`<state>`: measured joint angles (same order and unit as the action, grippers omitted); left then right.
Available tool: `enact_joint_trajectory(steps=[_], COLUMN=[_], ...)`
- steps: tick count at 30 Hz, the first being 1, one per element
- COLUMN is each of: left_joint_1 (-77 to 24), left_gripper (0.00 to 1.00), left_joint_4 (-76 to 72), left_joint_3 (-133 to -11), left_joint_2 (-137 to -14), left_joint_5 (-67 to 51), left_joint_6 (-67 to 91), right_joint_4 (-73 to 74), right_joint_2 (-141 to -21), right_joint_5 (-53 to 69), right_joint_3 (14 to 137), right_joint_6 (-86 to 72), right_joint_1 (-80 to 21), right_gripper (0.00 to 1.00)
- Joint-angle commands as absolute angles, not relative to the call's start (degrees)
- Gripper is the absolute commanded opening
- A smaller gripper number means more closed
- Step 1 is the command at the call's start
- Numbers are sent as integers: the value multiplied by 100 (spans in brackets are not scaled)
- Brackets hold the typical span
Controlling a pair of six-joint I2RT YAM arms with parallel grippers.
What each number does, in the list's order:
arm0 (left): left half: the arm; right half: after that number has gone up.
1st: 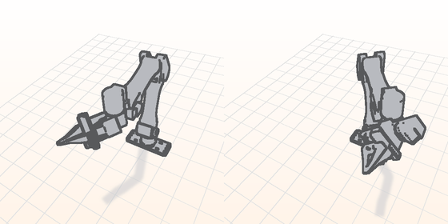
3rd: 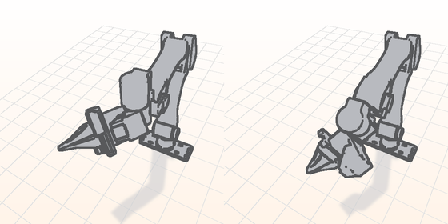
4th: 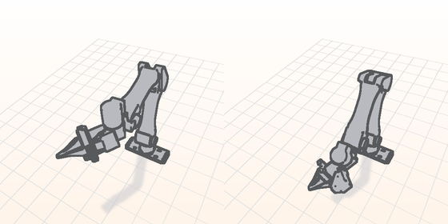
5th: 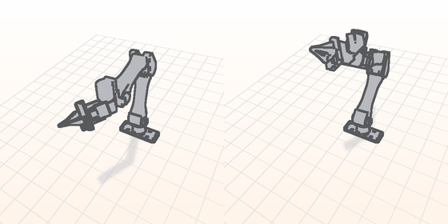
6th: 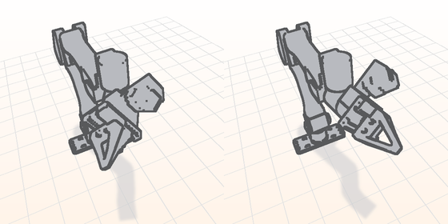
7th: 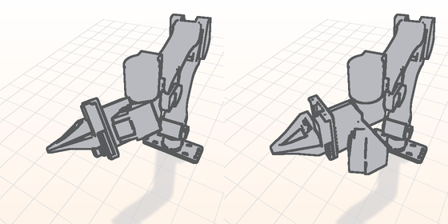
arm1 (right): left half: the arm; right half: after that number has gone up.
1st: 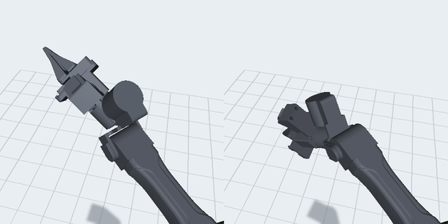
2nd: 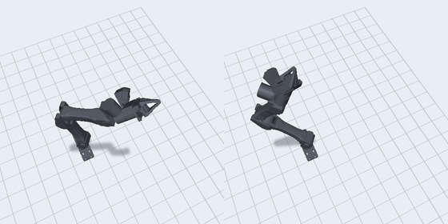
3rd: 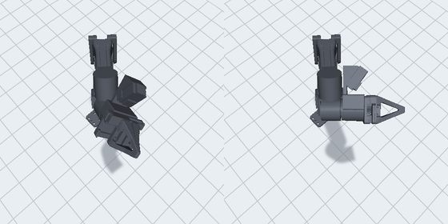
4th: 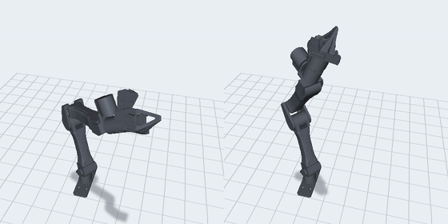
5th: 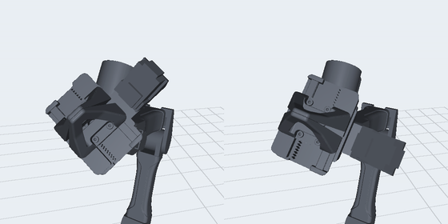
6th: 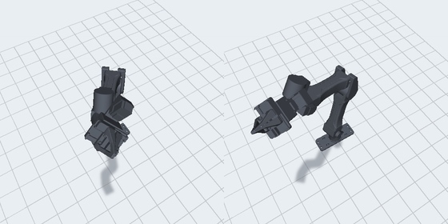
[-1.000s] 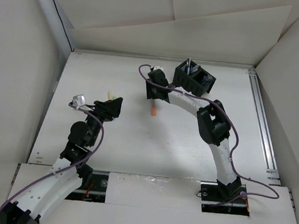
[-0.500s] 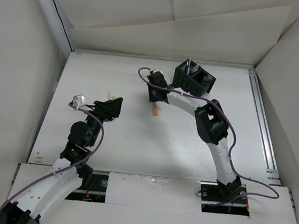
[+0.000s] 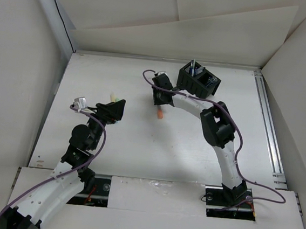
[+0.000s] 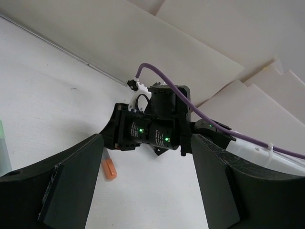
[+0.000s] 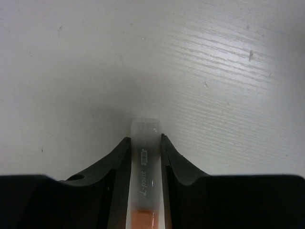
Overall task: Sort the stationery into containers
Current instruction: Pick up the pen from the center of the board, then place the pen in the storage box.
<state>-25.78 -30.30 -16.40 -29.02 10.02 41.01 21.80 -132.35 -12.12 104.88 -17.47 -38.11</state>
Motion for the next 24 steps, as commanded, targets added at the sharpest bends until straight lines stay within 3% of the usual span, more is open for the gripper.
enact_joint_trajectory(steps=[1, 8, 14, 24], left_joint_1=[-2593, -2593, -2593, -2593], left_gripper=[71, 71, 71, 71], left_joint_4=[-3313, -3313, -3313, -3366], left_joint_3=[-1661, -1661, -1661, -1661], left_joint_2=[-2839, -2839, -2892, -2997], left_joint_5=[896, 896, 844, 844], left_joint_6=[4113, 4113, 4113, 4113], right_joint_4=[1891, 1257, 565, -447], right_joint_2=[-12754, -11348, -10303, -10651], right_joint_5=[-1230, -1494, -2266, -4024], right_joint_3=[10153, 9379, 8974, 9413], right_joint_6=[-1749, -1854, -2354, -2470], right_joint_1=[-3736, -3367, -2374, -1424], right_gripper=[9, 5, 5, 4])
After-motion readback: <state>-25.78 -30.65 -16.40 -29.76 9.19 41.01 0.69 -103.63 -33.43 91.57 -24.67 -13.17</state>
